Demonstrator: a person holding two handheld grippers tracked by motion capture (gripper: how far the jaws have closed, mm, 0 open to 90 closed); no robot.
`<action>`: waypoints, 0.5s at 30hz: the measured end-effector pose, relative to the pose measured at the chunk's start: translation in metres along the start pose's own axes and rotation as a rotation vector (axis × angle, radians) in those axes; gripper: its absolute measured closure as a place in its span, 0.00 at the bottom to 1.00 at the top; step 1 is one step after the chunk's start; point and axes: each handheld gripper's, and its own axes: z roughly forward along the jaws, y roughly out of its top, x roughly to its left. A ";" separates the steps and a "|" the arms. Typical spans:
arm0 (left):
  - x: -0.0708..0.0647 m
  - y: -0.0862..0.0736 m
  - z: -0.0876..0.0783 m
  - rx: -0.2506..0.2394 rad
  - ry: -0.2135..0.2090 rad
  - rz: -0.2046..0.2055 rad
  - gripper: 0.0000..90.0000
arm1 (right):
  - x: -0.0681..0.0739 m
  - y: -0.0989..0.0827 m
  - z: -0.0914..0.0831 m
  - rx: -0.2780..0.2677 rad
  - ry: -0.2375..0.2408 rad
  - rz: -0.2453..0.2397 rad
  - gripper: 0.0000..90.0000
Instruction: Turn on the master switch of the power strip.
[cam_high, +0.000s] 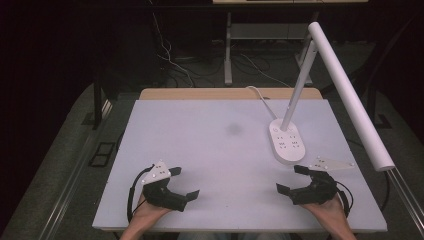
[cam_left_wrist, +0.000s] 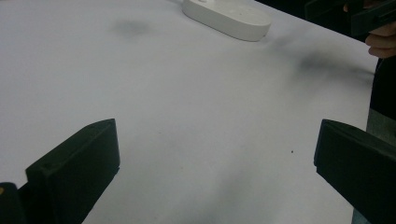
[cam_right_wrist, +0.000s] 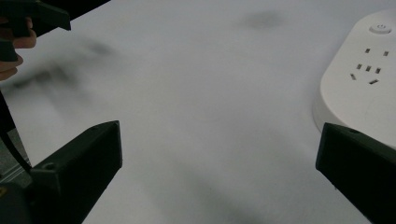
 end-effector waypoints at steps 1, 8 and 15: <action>0.000 0.000 0.000 0.000 0.000 -0.001 0.00 | 0.000 0.000 0.000 0.004 0.001 0.005 0.00; -0.001 -0.001 0.001 0.005 0.004 0.001 0.00 | 0.001 -0.002 0.001 0.018 0.014 0.010 0.00; 0.001 -0.002 -0.001 0.006 0.008 -0.001 0.00 | 0.000 -0.001 0.001 0.025 0.019 0.013 0.00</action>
